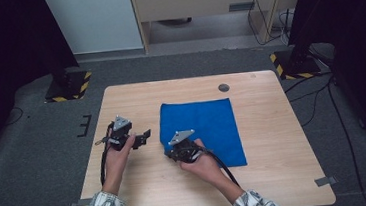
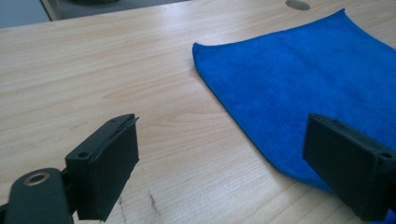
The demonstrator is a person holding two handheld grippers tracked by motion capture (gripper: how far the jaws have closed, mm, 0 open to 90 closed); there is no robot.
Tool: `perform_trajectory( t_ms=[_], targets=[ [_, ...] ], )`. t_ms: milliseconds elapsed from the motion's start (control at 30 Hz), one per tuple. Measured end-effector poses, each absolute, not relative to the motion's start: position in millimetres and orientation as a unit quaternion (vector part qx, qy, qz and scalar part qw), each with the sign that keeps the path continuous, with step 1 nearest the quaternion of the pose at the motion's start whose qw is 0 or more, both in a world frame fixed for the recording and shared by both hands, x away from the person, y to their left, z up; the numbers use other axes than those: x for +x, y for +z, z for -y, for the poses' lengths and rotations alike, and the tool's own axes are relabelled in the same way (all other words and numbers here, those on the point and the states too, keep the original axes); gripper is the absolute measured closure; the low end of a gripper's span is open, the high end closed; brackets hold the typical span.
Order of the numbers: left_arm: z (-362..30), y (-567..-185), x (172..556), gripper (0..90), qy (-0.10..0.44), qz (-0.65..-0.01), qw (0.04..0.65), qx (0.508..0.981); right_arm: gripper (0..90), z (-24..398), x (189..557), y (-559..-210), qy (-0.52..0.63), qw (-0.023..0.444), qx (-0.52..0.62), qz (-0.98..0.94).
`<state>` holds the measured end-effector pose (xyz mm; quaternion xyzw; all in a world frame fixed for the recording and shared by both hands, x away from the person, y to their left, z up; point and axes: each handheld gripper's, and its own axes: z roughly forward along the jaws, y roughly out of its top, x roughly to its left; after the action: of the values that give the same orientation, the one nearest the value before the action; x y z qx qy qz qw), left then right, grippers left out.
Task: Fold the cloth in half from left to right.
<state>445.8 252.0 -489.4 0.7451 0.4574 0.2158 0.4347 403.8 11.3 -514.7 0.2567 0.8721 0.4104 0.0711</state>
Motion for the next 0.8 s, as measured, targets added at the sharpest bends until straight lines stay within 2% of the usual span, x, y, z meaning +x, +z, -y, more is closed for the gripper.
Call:
perform_trajectory(
  t_ms=[267, 533, 800],
  targets=[
    [-244, -480, 459, 11.8, 0.212, -0.449, 0.438, 0.750, 87.5, -25, 388, -516, 0.415, 0.059, 0.235, -0.877],
    [-222, -488, 485, 16.1, 0.204, -0.421, 0.396, 0.790, 87.5, -38, 371, -517, 0.423, 0.047, 0.226, -0.876],
    [-213, -492, 512, 27.6, 0.205, -0.420, 0.381, 0.798, 87.5, -39, 356, -515, 0.437, 0.039, 0.225, -0.870]
  ],
)
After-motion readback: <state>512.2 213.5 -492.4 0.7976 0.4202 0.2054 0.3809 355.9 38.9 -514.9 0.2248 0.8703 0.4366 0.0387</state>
